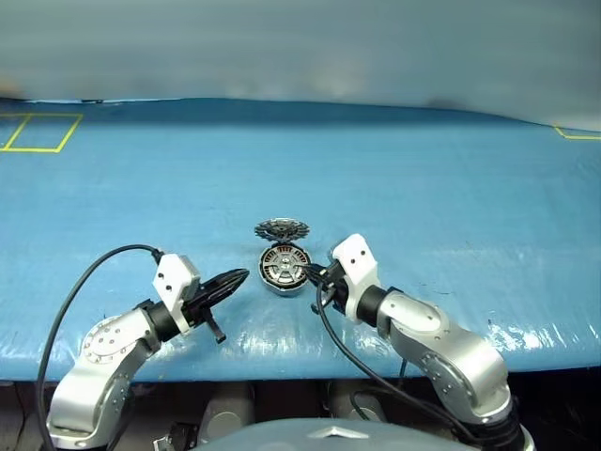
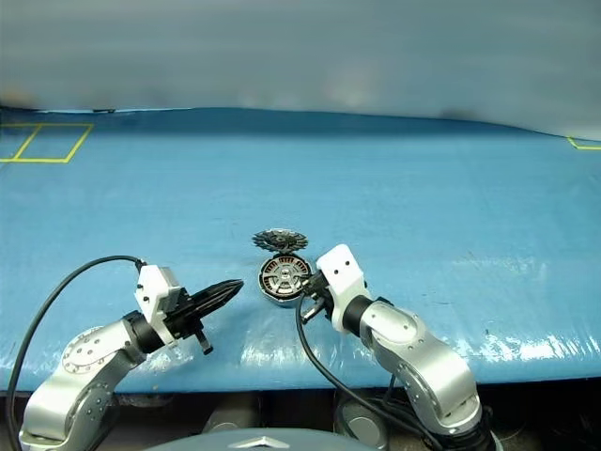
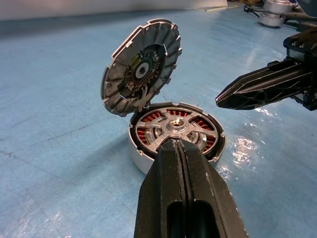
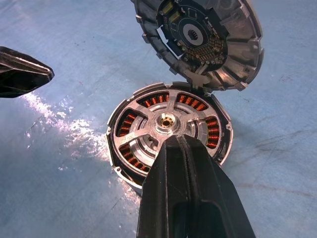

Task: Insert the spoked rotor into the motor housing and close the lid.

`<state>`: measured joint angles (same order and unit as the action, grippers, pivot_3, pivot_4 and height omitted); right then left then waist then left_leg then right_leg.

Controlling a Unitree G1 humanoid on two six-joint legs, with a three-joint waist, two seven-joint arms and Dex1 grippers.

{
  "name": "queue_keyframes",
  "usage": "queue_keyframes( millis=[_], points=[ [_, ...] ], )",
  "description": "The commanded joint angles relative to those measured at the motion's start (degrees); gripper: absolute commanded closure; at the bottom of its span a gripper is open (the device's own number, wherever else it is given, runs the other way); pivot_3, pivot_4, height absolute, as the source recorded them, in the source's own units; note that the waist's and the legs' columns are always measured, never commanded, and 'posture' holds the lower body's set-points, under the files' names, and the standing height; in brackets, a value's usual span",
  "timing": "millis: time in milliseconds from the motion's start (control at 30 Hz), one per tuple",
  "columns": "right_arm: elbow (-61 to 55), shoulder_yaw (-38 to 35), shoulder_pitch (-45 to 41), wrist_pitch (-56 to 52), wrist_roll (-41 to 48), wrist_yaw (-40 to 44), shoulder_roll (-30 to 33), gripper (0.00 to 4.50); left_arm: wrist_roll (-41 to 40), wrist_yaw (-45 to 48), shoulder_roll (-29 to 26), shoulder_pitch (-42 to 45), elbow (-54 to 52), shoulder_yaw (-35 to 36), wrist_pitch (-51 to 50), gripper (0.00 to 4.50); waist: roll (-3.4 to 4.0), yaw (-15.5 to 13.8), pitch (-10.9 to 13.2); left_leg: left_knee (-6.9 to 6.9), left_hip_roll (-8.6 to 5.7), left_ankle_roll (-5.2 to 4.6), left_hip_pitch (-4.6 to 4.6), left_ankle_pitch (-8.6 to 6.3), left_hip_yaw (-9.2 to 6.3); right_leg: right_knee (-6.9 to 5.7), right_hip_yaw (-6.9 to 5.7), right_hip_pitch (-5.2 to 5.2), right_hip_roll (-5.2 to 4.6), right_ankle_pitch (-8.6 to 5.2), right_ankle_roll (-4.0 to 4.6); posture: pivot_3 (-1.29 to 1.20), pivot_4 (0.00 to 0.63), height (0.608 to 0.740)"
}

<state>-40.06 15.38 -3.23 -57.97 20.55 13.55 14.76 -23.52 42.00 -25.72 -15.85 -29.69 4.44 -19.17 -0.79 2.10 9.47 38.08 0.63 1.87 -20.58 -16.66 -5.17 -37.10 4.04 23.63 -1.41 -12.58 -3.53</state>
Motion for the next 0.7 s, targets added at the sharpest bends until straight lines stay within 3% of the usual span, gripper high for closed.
queue_keyframes(
  millis=[33,367,700],
  points=[
    [0.5,0.2,-1.4,-0.3,-0.4,-1.3,-1.4,4.50,1.7,-0.1,0.6,-1.5,1.0,0.6,6.3,4.47,0.00,0.0,0.0,0.00,-0.01,0.00,0.00,0.00,0.00,0.00,0.00,0.00,-0.01,0.00,0.01,0.00,0.150,0.740],
    [1.7,2.3,-2.3,-3.3,2.0,-0.7,-4.4,4.50,2.8,0.9,-0.3,-4.5,2.3,-1.1,9.7,4.47,0.02,0.2,0.0,-0.08,0.02,-0.01,-0.03,-0.01,0.01,0.09,-0.01,0.03,0.01,-0.02,0.00,0.00,0.150,0.740],
    [10.1,3.8,-3.9,-0.7,0.4,-1.2,-7.6,4.50,4.0,0.2,2.1,-6.2,5.2,-2.1,15.5,4.47,0.03,0.5,0.0,-0.10,0.02,-0.01,-0.03,-0.01,0.02,0.12,0.00,0.03,0.00,-0.02,0.00,0.00,0.150,0.740]
  ],
)
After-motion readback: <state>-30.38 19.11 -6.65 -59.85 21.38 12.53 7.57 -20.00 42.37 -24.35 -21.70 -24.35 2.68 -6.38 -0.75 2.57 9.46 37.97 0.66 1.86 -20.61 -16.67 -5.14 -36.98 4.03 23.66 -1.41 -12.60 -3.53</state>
